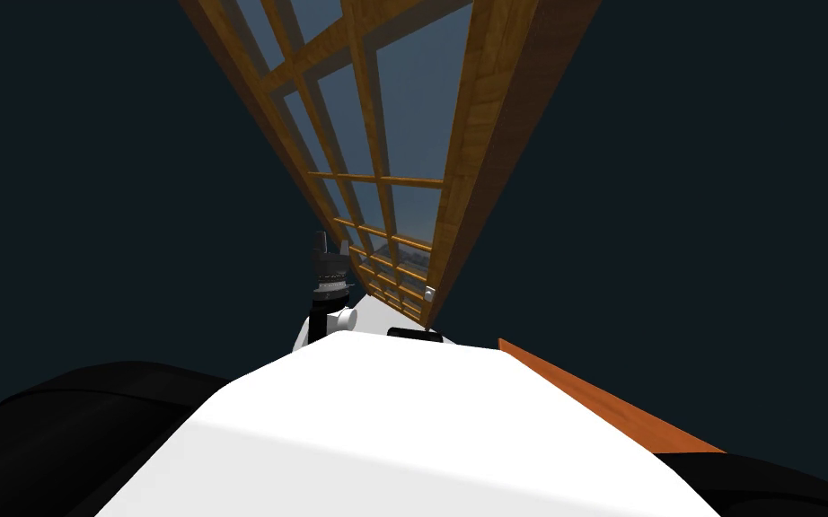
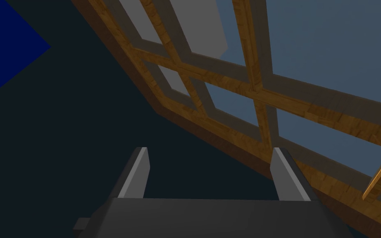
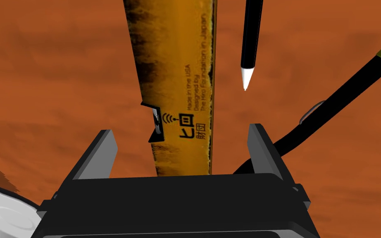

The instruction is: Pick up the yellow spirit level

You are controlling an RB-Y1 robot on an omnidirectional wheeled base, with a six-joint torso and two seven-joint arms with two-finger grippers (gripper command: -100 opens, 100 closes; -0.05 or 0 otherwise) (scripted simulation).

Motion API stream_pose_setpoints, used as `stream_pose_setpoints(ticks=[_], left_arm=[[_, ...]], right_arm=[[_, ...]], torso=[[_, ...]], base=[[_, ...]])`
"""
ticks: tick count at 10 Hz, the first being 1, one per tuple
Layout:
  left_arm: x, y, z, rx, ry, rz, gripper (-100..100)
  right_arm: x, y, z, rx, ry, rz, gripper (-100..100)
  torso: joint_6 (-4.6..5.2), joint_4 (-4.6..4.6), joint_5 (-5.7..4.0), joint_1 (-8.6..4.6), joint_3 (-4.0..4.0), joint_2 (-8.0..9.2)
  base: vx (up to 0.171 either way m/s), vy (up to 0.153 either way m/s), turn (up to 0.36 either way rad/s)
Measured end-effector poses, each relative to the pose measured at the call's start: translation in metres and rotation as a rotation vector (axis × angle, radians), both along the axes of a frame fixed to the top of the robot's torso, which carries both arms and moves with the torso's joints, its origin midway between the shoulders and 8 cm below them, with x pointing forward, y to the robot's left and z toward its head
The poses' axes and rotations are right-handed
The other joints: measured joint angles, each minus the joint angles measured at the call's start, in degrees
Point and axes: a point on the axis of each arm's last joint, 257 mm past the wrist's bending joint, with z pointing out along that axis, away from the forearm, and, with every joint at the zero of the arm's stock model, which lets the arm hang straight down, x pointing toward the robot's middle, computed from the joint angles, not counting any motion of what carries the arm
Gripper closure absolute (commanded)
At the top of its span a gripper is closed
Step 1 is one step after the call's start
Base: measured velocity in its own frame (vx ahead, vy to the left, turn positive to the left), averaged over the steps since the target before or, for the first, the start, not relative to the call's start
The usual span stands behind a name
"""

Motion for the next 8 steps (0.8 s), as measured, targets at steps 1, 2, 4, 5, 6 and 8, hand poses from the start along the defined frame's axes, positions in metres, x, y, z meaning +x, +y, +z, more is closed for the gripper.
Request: stream_pose_setpoints(ticks=[1,2,4,5,6,8], left_arm=[[0.0,0.0,0.0,0.0,0.0,0.0,0],[0.0,0.0,0.0,0.0,0.0,0.0,0],[0.0,0.0,0.0,0.0,0.0,0.0,0],[0.0,0.0,0.0,0.0,0.0,0.0,0],[0.0,0.0,0.0,0.0,0.0,0.0,0],[0.0,0.0,0.0,0.0,0.0,0.0,0]], right_arm=[[-0.005,0.007,-0.002,0.003,0.004,0.005,-100],[-0.006,0.01,-0.003,0.003,0.002,0.011,-100],[-0.007,0.014,-0.005,0.0,-0.002,0.003,-100],[-0.008,0.017,-0.006,0.0,-0.005,0.005,-100],[-0.008,0.017,-0.006,-0.004,-0.009,-0.001,-100],[-0.013,0.025,-0.007,-0.002,-0.006,0.0,-100]], torso=[[0.01,0.0,-0.02,-0.07,-0.01,-0.02],[-0.01,0.0,-0.02,-0.07,-0.01,-0.01],[0.0,0.0,0.0,0.0,0.0,-0.01],[0.0,0.0,0.0,0.0,-0.01,-0.02],[0.0,0.0,0.01,0.05,0.0,0.01],[-0.01,0.01,0.0,0.04,0.02,0.04]], base=[[0.018,-0.052,0.001],[0.008,-0.019,0.004],[0.021,-0.034,-0.001],[0.01,-0.014,0.002],[0.018,-0.039,-0.002],[0.0,-0.015,0.008]])
